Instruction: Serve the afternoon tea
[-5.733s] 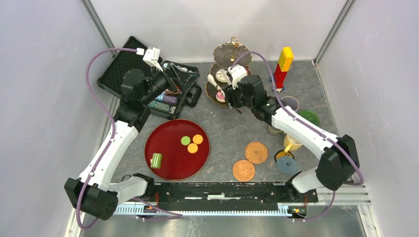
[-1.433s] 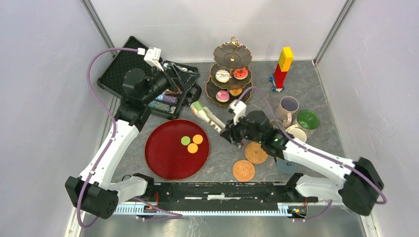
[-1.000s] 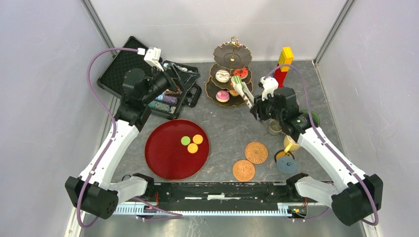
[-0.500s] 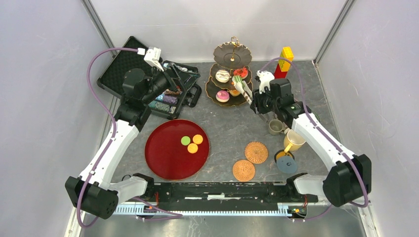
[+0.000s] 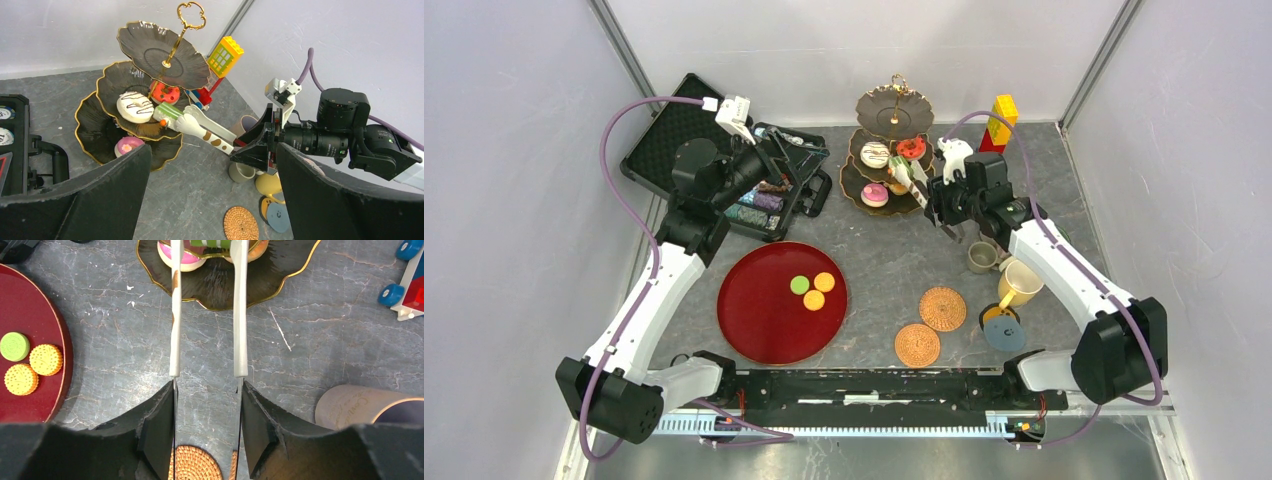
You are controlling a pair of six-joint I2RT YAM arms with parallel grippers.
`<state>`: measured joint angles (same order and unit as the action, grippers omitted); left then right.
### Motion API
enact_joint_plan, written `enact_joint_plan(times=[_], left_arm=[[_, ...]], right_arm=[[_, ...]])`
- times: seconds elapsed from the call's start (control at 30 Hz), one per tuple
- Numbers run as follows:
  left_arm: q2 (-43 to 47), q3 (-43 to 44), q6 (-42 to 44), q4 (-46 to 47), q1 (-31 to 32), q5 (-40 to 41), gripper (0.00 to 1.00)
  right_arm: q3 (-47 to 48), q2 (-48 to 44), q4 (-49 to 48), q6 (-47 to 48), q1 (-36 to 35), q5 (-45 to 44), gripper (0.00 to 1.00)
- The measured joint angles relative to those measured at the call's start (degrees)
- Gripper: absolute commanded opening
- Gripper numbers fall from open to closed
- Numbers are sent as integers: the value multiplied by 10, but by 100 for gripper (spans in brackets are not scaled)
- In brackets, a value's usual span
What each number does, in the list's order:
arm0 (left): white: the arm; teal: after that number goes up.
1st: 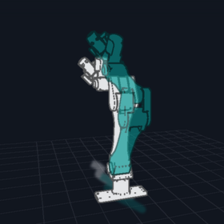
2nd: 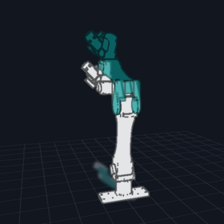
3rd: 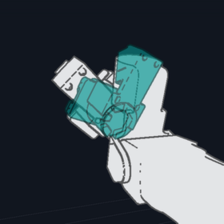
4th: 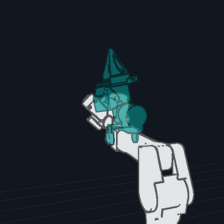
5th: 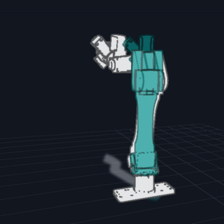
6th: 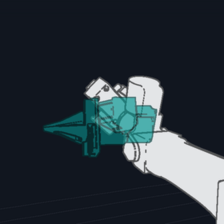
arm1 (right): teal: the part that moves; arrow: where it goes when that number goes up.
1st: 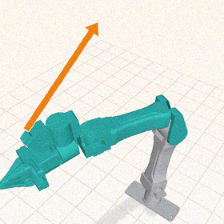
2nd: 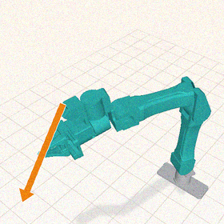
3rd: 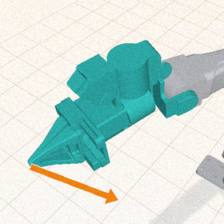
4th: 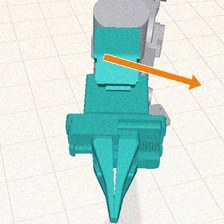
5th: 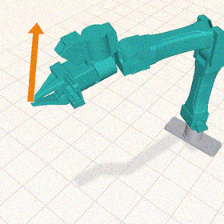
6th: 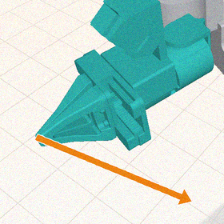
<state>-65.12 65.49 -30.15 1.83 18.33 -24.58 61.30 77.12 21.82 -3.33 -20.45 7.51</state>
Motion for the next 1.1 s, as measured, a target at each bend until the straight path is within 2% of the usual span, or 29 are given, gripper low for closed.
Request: enact_joint_plan(times=[0.13, 0.43, 0.73, 0.83, 1.1], left_arm=[[0, 0, 0, 0, 0, 0, 100], [0, 0, 0, 0, 0, 0, 100], [0, 0, 0, 0, 0, -1, 100], [0, 0, 0, 0, 0, -1, 100], [0, 0, 0, 0, 0, -1, 100]], right_arm=[[4, 0, 0, 2, 0, 0, 56], [7, -7, 3, 7, 0, 0, 55], [7, -76, 23, 14, -5, 29, 55], [-1, -94, 23, 26, -32, 34, 55], [-8, -89, 29, 55, -181, 39, 55]])
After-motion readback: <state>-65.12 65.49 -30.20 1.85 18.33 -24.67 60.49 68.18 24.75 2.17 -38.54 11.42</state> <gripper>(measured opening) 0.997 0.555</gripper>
